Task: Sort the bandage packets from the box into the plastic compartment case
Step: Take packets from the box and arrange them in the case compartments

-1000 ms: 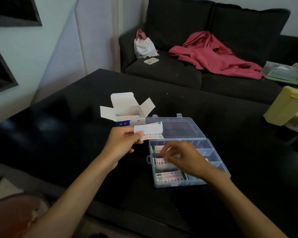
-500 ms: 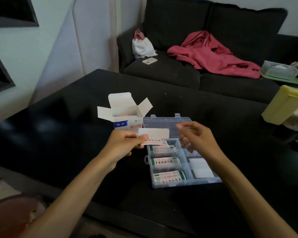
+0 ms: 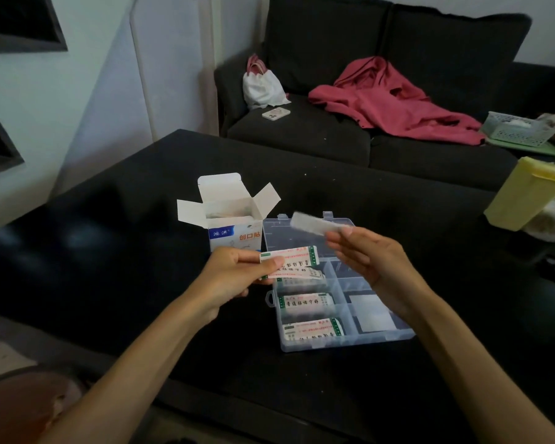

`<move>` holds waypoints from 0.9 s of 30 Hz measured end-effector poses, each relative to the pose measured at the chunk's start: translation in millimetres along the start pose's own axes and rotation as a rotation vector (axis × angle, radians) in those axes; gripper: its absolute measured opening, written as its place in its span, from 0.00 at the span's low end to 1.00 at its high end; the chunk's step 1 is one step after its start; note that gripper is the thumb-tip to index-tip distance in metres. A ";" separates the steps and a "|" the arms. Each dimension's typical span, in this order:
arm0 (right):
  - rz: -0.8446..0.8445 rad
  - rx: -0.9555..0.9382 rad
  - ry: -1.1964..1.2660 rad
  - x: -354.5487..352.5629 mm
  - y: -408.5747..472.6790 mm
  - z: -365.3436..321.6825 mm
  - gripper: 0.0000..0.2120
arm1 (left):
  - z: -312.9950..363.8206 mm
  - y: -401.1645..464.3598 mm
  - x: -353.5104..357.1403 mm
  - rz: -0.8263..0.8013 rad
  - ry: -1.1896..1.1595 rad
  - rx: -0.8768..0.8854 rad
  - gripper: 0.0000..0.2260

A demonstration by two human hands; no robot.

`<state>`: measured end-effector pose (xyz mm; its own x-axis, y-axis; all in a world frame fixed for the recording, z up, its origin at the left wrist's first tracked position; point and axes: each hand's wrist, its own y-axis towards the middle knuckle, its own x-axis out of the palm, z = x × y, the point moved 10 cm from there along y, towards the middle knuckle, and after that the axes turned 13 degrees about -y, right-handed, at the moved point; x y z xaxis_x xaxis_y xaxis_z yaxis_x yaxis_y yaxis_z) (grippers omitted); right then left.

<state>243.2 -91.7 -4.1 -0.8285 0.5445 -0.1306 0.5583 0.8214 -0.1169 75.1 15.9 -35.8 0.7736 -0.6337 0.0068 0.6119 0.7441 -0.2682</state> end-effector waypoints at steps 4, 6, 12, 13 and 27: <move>-0.064 0.039 -0.117 6.9 -0.6 7.5 0.14 | 5.0 2.3 -9.9 0.049 0.028 0.066 0.01; -0.090 0.048 -0.202 3.4 -1.5 8.9 0.10 | 10.6 3.5 -21.8 0.113 0.114 0.147 0.03; -0.059 -0.018 -0.716 4.7 -2.4 18.6 0.06 | 20.8 1.6 -45.2 0.252 0.192 0.273 0.05; -0.048 -0.040 -0.739 7.5 -2.4 18.8 0.05 | 20.2 2.2 -45.3 0.251 0.167 0.268 0.05; 0.078 -0.401 -1.412 39.6 -2.5 6.8 0.06 | 7.1 2.9 -20.0 0.076 -0.126 0.076 0.04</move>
<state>209.3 -73.4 -15.7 0.0633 0.1678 -0.9838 0.3541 0.9179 0.1793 62.6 32.2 -30.0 0.8295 -0.5473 0.1111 0.5581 0.8055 -0.1991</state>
